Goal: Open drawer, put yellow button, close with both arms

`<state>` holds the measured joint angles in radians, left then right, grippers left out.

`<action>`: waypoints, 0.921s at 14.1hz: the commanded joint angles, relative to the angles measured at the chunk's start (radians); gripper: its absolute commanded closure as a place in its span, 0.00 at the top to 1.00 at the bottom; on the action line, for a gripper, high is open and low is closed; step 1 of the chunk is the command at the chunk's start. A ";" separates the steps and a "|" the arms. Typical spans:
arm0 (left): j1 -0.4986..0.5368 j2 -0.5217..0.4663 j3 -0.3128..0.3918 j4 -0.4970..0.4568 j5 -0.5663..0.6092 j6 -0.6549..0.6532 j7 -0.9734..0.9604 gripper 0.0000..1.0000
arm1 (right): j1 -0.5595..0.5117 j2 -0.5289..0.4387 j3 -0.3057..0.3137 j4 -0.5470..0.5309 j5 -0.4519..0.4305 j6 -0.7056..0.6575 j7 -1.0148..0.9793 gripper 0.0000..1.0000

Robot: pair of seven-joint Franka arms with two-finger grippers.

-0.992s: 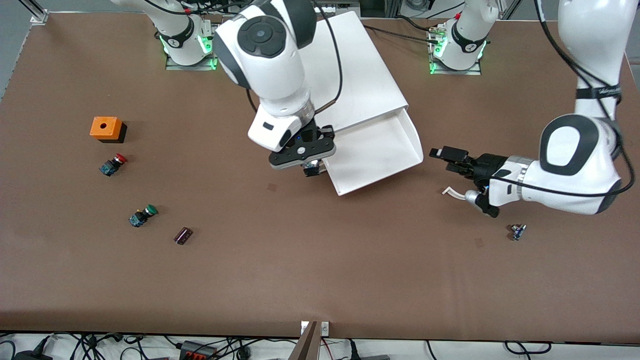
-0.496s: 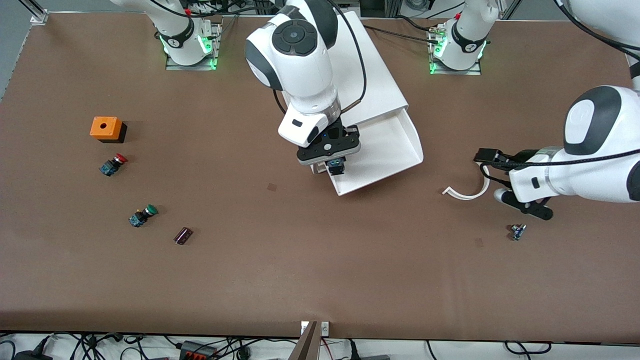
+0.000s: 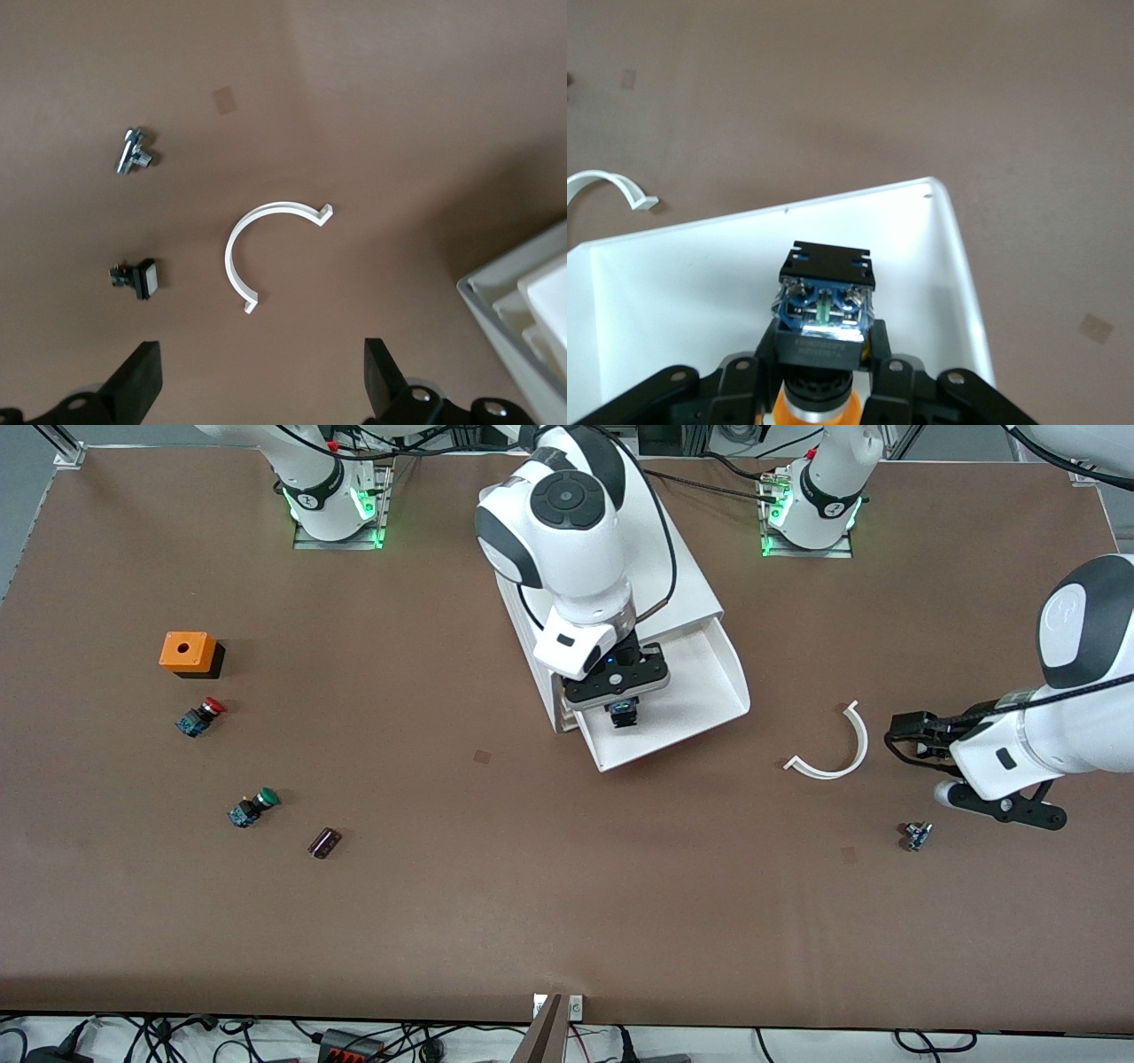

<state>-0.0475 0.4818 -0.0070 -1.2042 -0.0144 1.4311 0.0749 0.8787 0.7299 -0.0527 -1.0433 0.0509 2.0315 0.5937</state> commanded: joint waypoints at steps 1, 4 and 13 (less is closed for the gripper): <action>-0.003 0.020 -0.004 0.025 0.007 -0.011 -0.128 1.00 | 0.026 0.054 -0.015 0.074 -0.005 0.004 0.025 0.00; -0.003 0.020 -0.007 0.015 0.007 -0.009 -0.132 1.00 | 0.026 0.069 -0.010 0.074 -0.003 0.047 0.025 0.00; -0.003 0.020 -0.008 0.017 0.007 -0.009 -0.132 1.00 | 0.055 0.091 -0.015 0.066 -0.010 0.039 0.025 0.00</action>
<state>-0.0517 0.4965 -0.0092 -1.2044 -0.0145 1.4309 -0.0447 0.9274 0.8066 -0.0541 -1.0120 0.0501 2.0822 0.5982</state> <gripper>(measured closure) 0.000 0.595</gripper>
